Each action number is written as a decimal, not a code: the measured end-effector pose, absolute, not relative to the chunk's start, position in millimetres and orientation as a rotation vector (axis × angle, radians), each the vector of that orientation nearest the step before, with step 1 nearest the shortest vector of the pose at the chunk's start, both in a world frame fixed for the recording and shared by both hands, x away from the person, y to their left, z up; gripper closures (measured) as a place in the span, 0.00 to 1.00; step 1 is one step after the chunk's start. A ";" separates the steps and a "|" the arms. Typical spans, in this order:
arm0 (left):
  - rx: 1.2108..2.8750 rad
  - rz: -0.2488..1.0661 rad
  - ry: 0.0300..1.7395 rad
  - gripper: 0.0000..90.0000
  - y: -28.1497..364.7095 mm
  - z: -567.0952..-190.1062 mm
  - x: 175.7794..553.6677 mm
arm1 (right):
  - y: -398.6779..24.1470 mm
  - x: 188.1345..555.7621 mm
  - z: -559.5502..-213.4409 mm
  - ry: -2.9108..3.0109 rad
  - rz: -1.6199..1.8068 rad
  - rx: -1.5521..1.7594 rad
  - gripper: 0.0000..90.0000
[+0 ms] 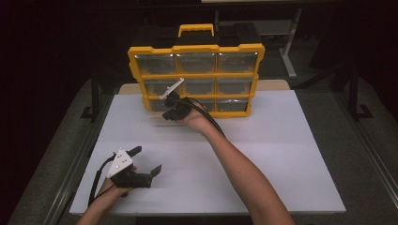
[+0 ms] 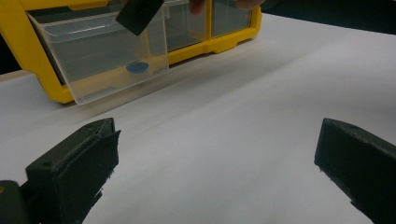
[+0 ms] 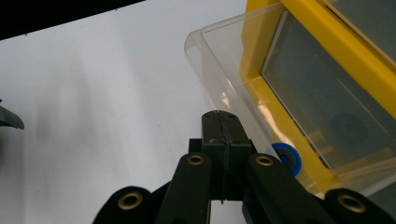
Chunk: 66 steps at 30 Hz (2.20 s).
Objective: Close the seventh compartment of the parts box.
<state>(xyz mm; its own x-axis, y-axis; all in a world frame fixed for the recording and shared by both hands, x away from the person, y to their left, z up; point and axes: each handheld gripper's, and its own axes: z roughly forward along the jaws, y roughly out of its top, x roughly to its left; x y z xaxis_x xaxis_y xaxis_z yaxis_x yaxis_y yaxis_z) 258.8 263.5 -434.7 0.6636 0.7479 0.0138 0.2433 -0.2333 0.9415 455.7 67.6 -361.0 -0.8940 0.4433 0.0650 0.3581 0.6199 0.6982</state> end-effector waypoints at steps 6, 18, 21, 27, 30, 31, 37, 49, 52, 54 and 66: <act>1.790 0.579 0.793 0.00 263.4 -434.7 258.8 | 66.4 459.5 -361.6 2.713 1.133 0.684 0.99; 1.789 0.579 0.792 0.00 263.2 -434.7 258.6 | 67.4 464.3 -361.7 2.702 1.127 0.703 0.99; 1.793 0.591 0.786 0.00 263.0 -434.7 258.3 | 67.3 466.3 -361.5 2.701 1.120 0.701 0.99; 1.801 0.594 0.780 0.00 262.9 -434.7 258.5 | 69.5 469.8 -358.7 2.695 1.125 0.709 0.99; 1.799 0.592 0.781 0.00 262.9 -434.6 258.4 | 70.2 471.1 -357.7 2.696 1.118 0.712 0.99; 1.799 0.593 0.781 0.00 262.9 -434.6 258.4 | 70.4 472.0 -357.4 2.691 1.120 0.702 0.99; 1.798 0.591 0.781 0.00 262.9 -434.6 258.5 | 70.4 475.5 -357.1 2.683 1.115 0.708 0.99; 1.794 0.592 0.782 0.00 262.9 -434.5 258.3 | 71.3 482.3 -356.5 2.666 1.107 0.737 0.99; 1.793 0.591 0.782 0.00 262.9 -434.5 258.2 | 72.0 484.0 -356.2 2.663 1.102 0.749 0.99; 1.793 0.591 0.782 0.00 262.9 -434.5 258.2 | 71.9 485.8 -356.2 2.654 1.099 0.748 0.99; 1.794 0.591 0.783 0.00 263.1 -434.5 258.3 | 71.6 493.1 -355.3 2.627 1.097 0.767 0.99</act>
<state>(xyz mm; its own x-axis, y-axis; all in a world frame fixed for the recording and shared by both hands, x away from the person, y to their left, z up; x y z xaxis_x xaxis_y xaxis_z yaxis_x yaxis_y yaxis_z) 258.3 263.1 -434.5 0.6651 0.7462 0.0285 0.2321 -0.2428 0.9419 493.1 71.6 -355.3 -0.8472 0.5309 0.0207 0.3878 0.5914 0.7071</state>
